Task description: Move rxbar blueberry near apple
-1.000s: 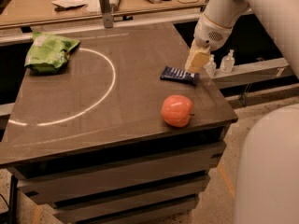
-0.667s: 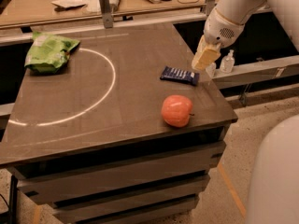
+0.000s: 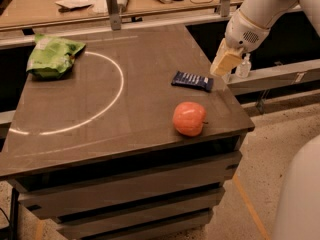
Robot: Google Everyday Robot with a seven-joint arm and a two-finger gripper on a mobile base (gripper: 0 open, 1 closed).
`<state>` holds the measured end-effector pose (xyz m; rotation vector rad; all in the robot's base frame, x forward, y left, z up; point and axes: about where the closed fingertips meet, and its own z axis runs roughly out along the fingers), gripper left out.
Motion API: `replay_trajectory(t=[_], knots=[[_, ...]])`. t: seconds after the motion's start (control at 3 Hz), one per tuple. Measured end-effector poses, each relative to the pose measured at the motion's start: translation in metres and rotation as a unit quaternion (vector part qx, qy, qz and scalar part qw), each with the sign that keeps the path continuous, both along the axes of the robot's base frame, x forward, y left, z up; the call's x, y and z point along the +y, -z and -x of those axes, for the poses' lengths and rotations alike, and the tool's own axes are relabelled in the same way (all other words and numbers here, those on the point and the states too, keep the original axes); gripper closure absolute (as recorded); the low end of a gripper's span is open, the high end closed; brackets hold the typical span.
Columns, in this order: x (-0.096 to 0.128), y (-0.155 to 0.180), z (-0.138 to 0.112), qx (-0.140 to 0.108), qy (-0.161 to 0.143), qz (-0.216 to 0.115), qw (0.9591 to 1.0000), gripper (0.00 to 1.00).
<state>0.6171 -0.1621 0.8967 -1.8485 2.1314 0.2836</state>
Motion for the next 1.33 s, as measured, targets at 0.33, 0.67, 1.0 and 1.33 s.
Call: replay_trajectory(t=[0.33,0.67,1.0,1.33], knots=[[0.003,0.007,-0.010,-0.001,0.018,-0.022,0.9996,0.49],[0.008,0.010,-0.018,-0.003,0.031,-0.037,0.9988,0.27],[0.013,0.010,-0.022,-0.009,0.046,-0.060,0.9971,0.04],[0.017,0.017,-0.022,-0.008,0.056,-0.075,0.9956,0.00]])
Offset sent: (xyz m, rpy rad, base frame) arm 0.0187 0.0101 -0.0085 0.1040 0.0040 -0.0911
